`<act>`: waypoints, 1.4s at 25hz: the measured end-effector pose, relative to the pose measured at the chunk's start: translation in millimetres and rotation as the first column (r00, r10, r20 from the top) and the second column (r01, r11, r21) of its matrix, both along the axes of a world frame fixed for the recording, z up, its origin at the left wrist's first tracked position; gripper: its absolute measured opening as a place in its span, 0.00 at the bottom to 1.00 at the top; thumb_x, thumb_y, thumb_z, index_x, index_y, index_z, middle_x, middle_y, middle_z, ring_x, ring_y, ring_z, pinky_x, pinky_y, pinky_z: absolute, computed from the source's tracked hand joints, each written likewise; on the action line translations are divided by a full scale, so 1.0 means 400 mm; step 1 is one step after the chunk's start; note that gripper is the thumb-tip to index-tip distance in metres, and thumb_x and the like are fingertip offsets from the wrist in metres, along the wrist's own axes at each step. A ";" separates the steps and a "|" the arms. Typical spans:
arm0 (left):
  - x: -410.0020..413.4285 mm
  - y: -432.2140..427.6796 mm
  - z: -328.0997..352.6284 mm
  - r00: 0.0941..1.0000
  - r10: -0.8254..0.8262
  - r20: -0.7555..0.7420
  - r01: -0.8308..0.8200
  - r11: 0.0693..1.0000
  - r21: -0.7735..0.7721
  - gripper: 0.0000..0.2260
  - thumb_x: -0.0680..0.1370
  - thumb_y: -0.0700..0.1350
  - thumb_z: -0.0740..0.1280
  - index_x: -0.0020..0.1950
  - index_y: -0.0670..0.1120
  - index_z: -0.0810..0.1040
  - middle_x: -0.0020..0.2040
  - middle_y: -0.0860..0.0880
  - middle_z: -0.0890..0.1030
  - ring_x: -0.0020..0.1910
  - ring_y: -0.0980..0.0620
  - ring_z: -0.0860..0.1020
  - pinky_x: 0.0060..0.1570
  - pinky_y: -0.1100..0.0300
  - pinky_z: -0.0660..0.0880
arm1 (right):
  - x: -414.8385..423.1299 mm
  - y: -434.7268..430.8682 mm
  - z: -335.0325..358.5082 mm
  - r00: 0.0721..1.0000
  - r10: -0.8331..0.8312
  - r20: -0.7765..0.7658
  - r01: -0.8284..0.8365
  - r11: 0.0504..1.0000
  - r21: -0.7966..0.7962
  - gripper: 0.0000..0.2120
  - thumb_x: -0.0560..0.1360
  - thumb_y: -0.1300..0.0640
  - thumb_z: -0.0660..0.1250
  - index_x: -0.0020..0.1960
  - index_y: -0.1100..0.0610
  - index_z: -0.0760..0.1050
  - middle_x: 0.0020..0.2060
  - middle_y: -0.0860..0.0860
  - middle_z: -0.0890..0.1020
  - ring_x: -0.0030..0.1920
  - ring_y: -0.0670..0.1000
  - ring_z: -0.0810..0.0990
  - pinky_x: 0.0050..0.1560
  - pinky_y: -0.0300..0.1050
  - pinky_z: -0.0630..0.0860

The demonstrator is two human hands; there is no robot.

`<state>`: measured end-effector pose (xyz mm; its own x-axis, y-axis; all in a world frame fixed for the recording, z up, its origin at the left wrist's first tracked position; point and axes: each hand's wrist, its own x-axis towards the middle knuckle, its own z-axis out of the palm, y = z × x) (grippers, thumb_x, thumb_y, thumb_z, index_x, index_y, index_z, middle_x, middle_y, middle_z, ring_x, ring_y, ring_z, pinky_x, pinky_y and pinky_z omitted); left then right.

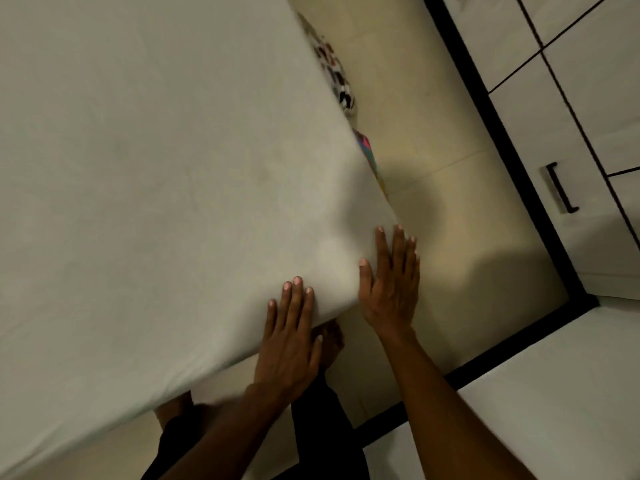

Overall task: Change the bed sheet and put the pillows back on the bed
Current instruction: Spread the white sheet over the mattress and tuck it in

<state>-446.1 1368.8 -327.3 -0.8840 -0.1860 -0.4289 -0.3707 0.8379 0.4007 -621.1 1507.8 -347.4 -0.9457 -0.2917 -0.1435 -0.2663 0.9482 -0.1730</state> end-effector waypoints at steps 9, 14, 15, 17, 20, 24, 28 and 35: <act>-0.263 0.011 0.067 0.991 0.031 0.133 -0.036 0.999 0.038 0.40 0.82 0.54 0.60 0.85 0.49 0.37 0.83 0.49 0.31 0.82 0.48 0.31 0.83 0.44 0.44 | -0.099 0.011 0.113 0.927 0.336 0.169 -0.321 0.941 -0.109 0.33 0.85 0.47 0.56 0.86 0.49 0.46 0.85 0.50 0.48 0.84 0.53 0.45 0.83 0.54 0.52; -0.248 -0.043 0.099 0.965 0.040 0.260 -0.073 0.990 0.120 0.42 0.82 0.51 0.61 0.84 0.49 0.34 0.82 0.51 0.29 0.81 0.51 0.30 0.83 0.47 0.41 | -0.116 0.020 0.097 0.890 -0.210 0.404 0.196 0.978 0.075 0.34 0.85 0.43 0.53 0.85 0.55 0.45 0.84 0.57 0.50 0.84 0.58 0.49 0.81 0.55 0.57; -0.230 -0.054 0.131 0.963 0.103 0.250 -0.133 0.986 0.106 0.41 0.81 0.51 0.61 0.84 0.48 0.35 0.82 0.51 0.29 0.82 0.50 0.31 0.83 0.48 0.40 | -0.109 0.024 0.120 0.877 -0.230 0.422 0.205 0.973 0.105 0.35 0.85 0.43 0.53 0.85 0.57 0.47 0.84 0.58 0.51 0.84 0.59 0.49 0.81 0.55 0.56; -0.195 -0.103 0.223 0.952 0.180 0.250 -0.206 0.975 0.086 0.40 0.81 0.51 0.60 0.85 0.47 0.36 0.82 0.49 0.30 0.83 0.47 0.34 0.82 0.47 0.39 | -0.122 0.010 0.214 0.897 -0.068 0.437 -0.004 0.987 0.161 0.34 0.85 0.44 0.54 0.85 0.58 0.50 0.84 0.59 0.54 0.84 0.60 0.51 0.81 0.54 0.55; -0.125 -0.178 0.356 0.902 0.320 0.291 -0.351 0.934 0.062 0.37 0.83 0.53 0.58 0.85 0.45 0.42 0.84 0.47 0.36 0.84 0.45 0.40 0.82 0.46 0.44 | -0.120 -0.056 0.366 0.856 0.213 0.472 -0.289 0.953 0.093 0.31 0.84 0.44 0.55 0.83 0.56 0.58 0.83 0.58 0.59 0.83 0.59 0.56 0.81 0.55 0.57; -0.071 -0.218 0.528 0.812 0.511 0.281 -0.539 0.842 0.025 0.34 0.83 0.55 0.58 0.86 0.48 0.49 0.86 0.47 0.42 0.85 0.47 0.44 0.82 0.48 0.49 | -0.124 -0.206 0.573 0.782 0.402 0.476 -0.481 0.875 0.051 0.32 0.82 0.41 0.50 0.82 0.53 0.63 0.82 0.55 0.61 0.83 0.56 0.57 0.82 0.52 0.56; -0.074 -0.209 0.631 0.695 0.660 0.285 -0.685 0.729 -0.018 0.31 0.84 0.56 0.57 0.85 0.49 0.53 0.86 0.48 0.46 0.85 0.48 0.48 0.81 0.48 0.53 | -0.182 -0.311 0.719 0.678 0.530 0.508 -0.625 0.780 0.021 0.28 0.84 0.42 0.55 0.82 0.50 0.61 0.83 0.53 0.60 0.83 0.54 0.56 0.82 0.50 0.52; -0.321 -0.046 0.742 0.485 0.853 0.194 -0.856 0.508 -0.097 0.30 0.84 0.57 0.59 0.84 0.49 0.57 0.85 0.47 0.52 0.83 0.47 0.55 0.79 0.46 0.60 | -0.437 -0.332 0.870 0.383 0.811 0.442 -0.908 0.418 0.020 0.26 0.83 0.45 0.55 0.78 0.54 0.67 0.76 0.56 0.70 0.77 0.58 0.65 0.79 0.55 0.59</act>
